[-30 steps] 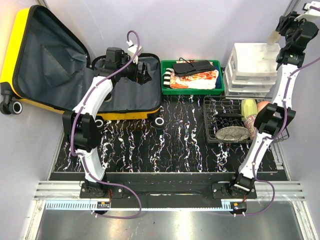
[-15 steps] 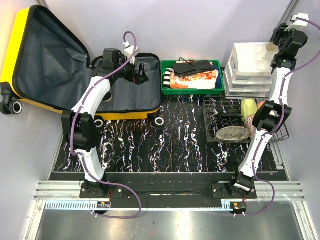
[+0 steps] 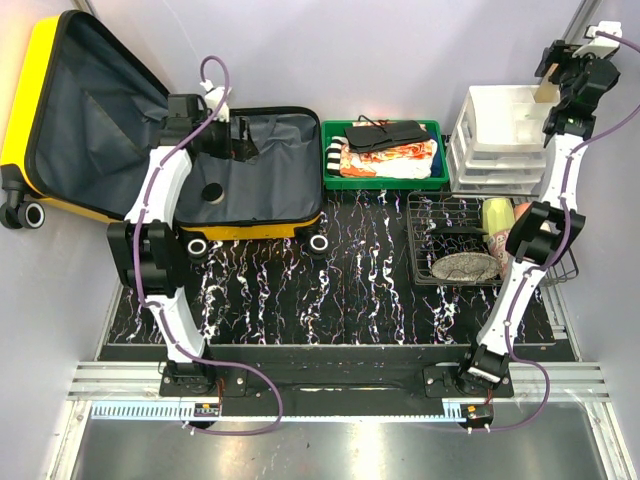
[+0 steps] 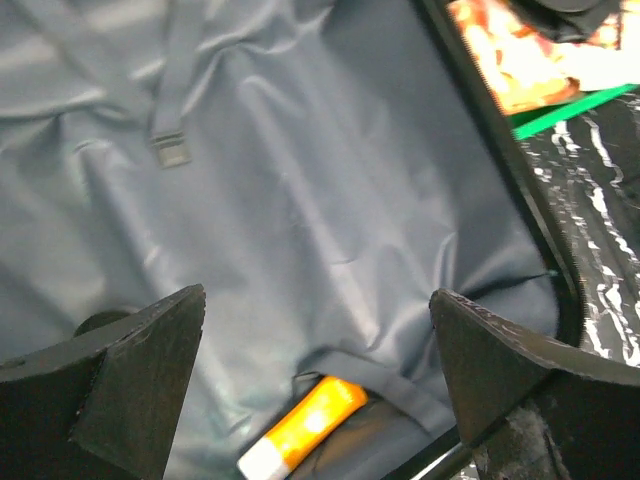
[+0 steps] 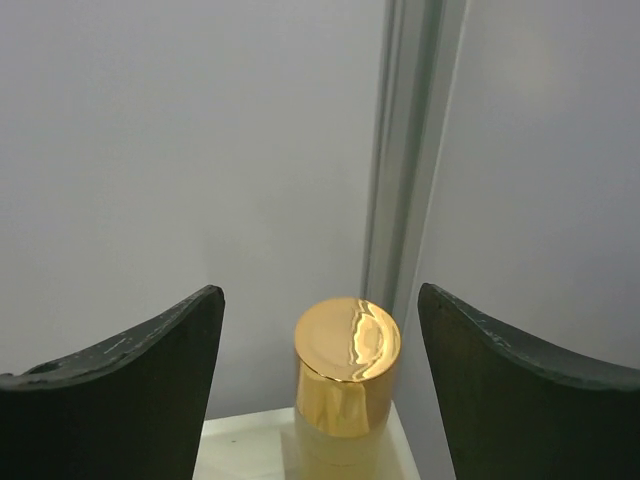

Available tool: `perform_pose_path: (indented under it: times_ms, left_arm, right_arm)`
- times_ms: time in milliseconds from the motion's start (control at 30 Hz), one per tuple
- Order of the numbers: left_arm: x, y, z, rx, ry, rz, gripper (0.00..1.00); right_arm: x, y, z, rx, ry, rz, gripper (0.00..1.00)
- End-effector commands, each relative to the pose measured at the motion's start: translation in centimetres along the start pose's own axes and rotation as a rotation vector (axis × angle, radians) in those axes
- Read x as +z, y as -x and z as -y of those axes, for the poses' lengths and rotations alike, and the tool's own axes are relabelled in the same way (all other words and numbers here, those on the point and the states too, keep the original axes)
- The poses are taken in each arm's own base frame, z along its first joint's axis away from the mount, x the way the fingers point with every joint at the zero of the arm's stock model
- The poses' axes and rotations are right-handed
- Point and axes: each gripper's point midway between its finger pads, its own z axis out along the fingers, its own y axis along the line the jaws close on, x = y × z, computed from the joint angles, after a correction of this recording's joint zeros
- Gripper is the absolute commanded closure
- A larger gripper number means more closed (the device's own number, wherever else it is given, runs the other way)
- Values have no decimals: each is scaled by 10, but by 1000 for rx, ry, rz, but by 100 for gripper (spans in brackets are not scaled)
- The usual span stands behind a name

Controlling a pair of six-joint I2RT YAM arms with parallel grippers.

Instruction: Open, take out, and arrange the luggage

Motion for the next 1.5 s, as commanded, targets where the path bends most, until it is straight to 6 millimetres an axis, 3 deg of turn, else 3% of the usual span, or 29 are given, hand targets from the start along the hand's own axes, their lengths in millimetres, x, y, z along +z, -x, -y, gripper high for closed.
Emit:
perform_pose_path:
  times_ms: [0, 200, 233, 300, 367, 400, 433, 467, 500, 533, 700, 867, 1000, 1100, 1200, 1367, 1467]
  left_arm:
    - [-31, 18, -35, 22, 139, 26, 1]
    - [-59, -9, -68, 149, 191, -128, 1]
    - [-61, -27, -70, 197, 163, -208, 1]
    - [-67, -39, -76, 251, 144, -269, 1]
    - [-67, -68, -80, 336, 88, -387, 1]
    - [-68, -73, -80, 365, 68, -414, 1]
    - [-72, -88, -79, 410, 21, -481, 1]
    - [-64, -101, -81, 416, 0, -527, 1]
    - [-61, -107, -84, 424, -1, -555, 2]
    - [-60, -117, -85, 441, -16, -603, 3]
    - [-32, -171, -62, 493, -162, -738, 10]
    - [14, -189, -36, 544, -248, -718, 11]
    - [45, -205, -33, 553, -269, -721, 16]
    - [64, -207, -42, 557, -233, -697, 26]
    - [77, -193, -52, 580, -163, -634, 45]
    - [86, -140, -60, 616, -75, -467, 67]
    - [86, -103, -76, 612, 10, -388, 77]
  right_arm:
    - [-25, 137, -23, -29, 85, 223, 13]
    - [-50, 175, -64, -8, 248, 195, 6]
    - [-54, 177, -73, -9, 277, 180, 6]
    - [-65, 168, -95, 10, 359, 102, 7]
    - [-79, 162, -117, 33, 447, 40, 8]
    - [-82, 148, -127, 55, 474, -5, 8]
    - [-89, 151, -139, 37, 501, -9, 8]
    - [-93, 145, -150, 49, 534, -35, 8]
    - [-95, 125, -156, 70, 548, -82, 9]
    - [-100, 126, -168, 79, 567, -86, 9]
    - [-113, 88, -201, 139, 630, -182, 9]
    - [-122, 67, -220, 165, 656, -239, 9]
    - [-126, 54, -229, 177, 663, -276, 9]
    - [-128, 52, -230, 181, 658, -288, 9]
    - [-128, 49, -230, 182, 651, -297, 9]
    - [-128, 44, -234, 215, 641, -319, 9]
    - [-127, 41, -235, 224, 640, -319, 9]
